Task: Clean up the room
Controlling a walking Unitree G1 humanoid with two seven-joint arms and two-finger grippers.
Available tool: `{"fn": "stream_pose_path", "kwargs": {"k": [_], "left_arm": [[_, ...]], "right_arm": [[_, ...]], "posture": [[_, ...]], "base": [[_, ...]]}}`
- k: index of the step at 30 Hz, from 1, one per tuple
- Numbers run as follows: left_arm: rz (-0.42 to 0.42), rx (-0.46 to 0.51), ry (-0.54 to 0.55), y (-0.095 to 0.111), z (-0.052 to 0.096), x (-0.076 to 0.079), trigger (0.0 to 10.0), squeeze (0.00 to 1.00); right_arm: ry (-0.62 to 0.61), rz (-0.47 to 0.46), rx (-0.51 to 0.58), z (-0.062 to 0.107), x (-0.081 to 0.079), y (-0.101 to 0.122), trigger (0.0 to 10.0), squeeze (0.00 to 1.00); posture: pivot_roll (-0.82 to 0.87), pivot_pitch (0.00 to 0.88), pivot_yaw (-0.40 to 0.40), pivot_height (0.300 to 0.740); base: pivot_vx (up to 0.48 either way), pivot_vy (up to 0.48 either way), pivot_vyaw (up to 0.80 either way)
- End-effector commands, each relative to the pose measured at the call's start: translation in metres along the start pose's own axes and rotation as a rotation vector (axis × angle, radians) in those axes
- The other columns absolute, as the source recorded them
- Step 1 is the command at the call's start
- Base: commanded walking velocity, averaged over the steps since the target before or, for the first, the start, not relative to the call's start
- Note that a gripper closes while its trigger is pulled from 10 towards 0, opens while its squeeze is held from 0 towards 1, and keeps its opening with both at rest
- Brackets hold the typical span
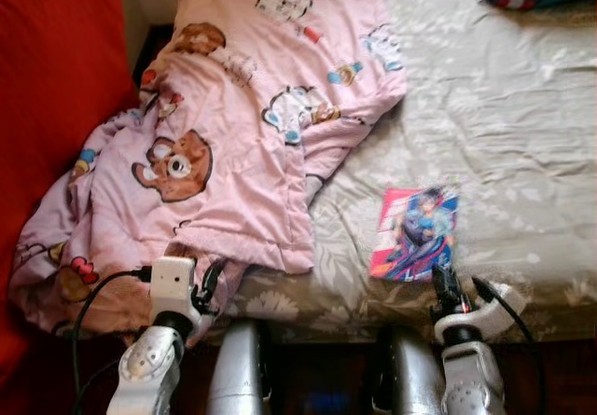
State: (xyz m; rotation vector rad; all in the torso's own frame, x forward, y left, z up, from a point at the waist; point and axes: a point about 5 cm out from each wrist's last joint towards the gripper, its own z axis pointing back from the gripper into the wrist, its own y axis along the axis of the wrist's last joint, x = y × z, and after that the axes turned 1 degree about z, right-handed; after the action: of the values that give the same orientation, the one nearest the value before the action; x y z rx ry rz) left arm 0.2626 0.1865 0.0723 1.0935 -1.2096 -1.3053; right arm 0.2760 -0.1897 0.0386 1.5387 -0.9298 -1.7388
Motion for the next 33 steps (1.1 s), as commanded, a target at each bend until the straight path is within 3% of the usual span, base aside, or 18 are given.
{"fn": "stream_pose_path", "kwargs": {"k": [1, 3, 8, 11, 21, 30, 33], "left_arm": [[0.031, -0.031, 0.033, -0.010, 0.000, -0.005, 10.0, 0.00], [0.050, -0.032, 0.044, -0.012, -0.002, -0.005, 10.0, 0.00], [0.083, -0.035, 0.062, -0.018, -0.011, -0.004, 10.0, 0.00], [0.095, -0.048, 0.064, -0.024, -0.013, -0.003, 10.0, 0.00], [0.126, -0.163, 0.083, -0.053, -0.010, -0.008, 10.0, 0.00], [0.140, -0.266, 0.119, -0.080, 0.004, -0.019, 10.0, 0.00], [0.133, -0.388, 0.118, -0.101, 0.017, -0.023, 10.0, 0.00]], "right_arm": [[0.043, 0.153, 0.023, -0.006, -0.015, 0.007, 10.0, 0.00], [0.055, 0.246, 0.030, -0.011, -0.020, 0.013, 10.0, 0.00], [0.053, 0.271, 0.061, -0.016, -0.026, 0.020, 10.0, 0.00], [0.005, 0.351, 0.011, -0.015, -0.022, 0.013, 10.0, 0.00], [0.027, 0.371, -0.040, -0.014, -0.028, -0.003, 10.0, 0.00], [0.007, 0.373, -0.048, -0.014, -0.024, -0.004, 10.0, 0.00], [0.001, 0.371, -0.054, -0.014, -0.023, -0.006, 10.0, 0.00]], "posture": [[0.05, 0.073, 0.030, 0.596], [0.04, 0.060, 0.025, 0.596], [0.03, 0.020, 0.016, 0.596], [0.02, 0.004, 0.014, 0.611], [0.03, 0.000, 0.018, 0.661], [0.03, 0.000, 0.018, 0.716], [0.03, 0.000, 0.015, 0.740]], "base": [[0.000, 0.000, 0.00], [0.000, 0.000, 0.00], [0.000, 0.000, 0.00], [0.000, 0.000, 0.00], [0.000, 0.000, 0.00], [0.000, 0.000, 0.00], [0.000, 0.000, 0.00]]}}
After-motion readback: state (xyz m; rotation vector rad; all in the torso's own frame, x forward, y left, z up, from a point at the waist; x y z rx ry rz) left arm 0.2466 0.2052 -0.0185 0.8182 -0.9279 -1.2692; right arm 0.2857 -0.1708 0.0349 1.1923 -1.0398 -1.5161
